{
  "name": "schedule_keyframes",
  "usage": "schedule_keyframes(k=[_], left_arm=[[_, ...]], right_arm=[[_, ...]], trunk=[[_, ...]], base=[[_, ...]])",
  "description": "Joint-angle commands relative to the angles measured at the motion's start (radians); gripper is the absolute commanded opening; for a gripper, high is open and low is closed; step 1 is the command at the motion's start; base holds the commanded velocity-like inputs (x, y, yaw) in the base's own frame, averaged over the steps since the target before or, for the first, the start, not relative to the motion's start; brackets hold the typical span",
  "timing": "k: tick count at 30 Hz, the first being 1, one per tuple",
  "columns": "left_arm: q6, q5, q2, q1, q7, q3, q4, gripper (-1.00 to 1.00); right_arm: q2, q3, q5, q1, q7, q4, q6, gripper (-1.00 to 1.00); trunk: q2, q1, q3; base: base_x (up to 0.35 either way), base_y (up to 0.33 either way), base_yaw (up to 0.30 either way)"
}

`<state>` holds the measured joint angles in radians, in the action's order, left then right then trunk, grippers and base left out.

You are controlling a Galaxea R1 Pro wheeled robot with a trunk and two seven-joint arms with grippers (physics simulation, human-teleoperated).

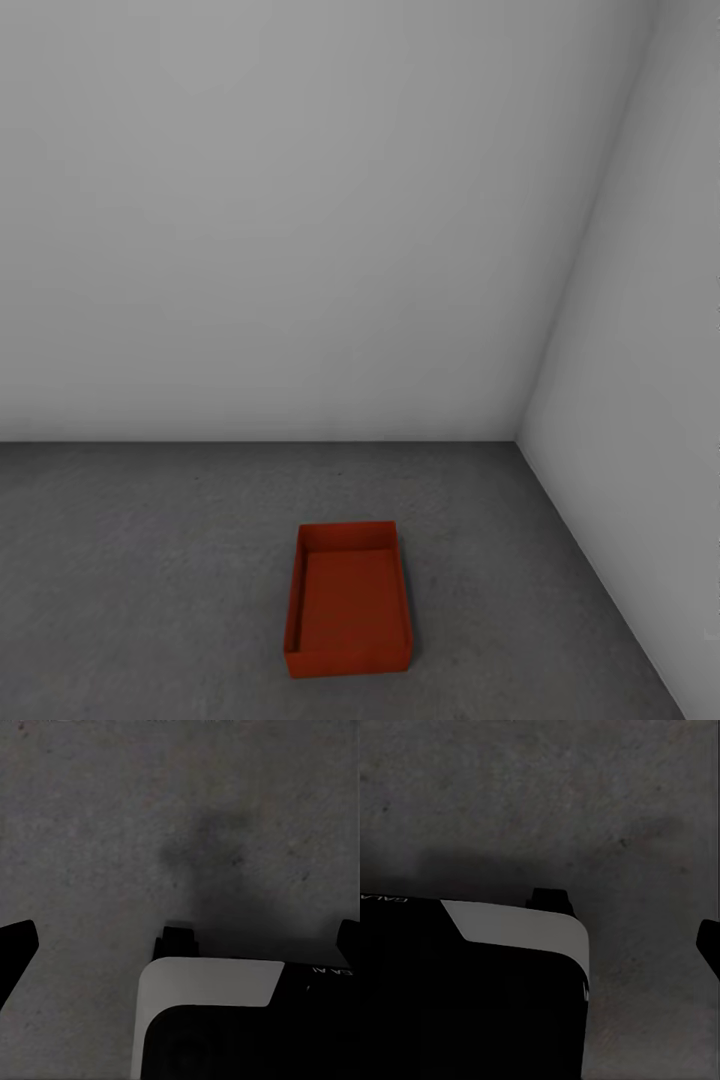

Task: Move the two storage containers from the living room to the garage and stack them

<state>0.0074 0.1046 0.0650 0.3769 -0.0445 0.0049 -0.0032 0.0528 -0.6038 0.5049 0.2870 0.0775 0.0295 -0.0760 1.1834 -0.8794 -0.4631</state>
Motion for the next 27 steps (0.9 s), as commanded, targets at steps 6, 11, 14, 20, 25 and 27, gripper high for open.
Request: schedule_keyframes(k=[6, 11, 14, 20, 25, 27], left_arm=[[0.000, 0.010, -0.002, 0.000, -0.005, 0.000, 0.000, 1.00], [0.000, 0.010, -0.001, 0.000, -0.005, 0.000, 0.000, 1.00], [0.000, 0.010, -0.002, 0.000, -0.005, 0.000, 0.000, 1.00], [0.000, 0.010, -0.003, 0.000, -0.005, 0.000, 0.000, 1.00], [-0.001, 0.010, -0.004, 0.000, -0.005, 0.000, 0.000, 1.00], [-0.001, 0.009, -0.004, 0.000, -0.005, 0.000, 0.000, 1.00]], right_arm=[[-0.005, -0.008, 0.009, 0.001, 0.001, 0.003, -0.005, 1.00], [-0.005, -0.009, 0.008, 0.001, 0.001, 0.003, -0.005, 1.00], [-0.005, -0.008, 0.008, 0.001, 0.001, 0.003, -0.005, 1.00], [-0.003, -0.009, 0.007, 0.001, 0.002, 0.003, -0.007, 1.00], [-0.001, -0.009, 0.009, 0.000, 0.008, 0.003, -0.004, 1.00], [-0.001, -0.009, 0.008, 0.000, 0.009, 0.003, -0.004, 1.00]], trunk=[[0.001, 0.000, -0.001], [0.001, 0.000, -0.001], [0.001, 0.000, -0.001], [0.001, 0.000, -0.001], [0.001, 0.000, 0.000], [0.001, 0.000, 0.001]], base=[[0.000, 0.000, -0.001], [0.000, 0.000, 0.000], [0.000, 0.000, 0.000], [0.000, 0.000, -0.002], [0.000, 0.000, -0.145], [0.000, 0.000, -0.240]])
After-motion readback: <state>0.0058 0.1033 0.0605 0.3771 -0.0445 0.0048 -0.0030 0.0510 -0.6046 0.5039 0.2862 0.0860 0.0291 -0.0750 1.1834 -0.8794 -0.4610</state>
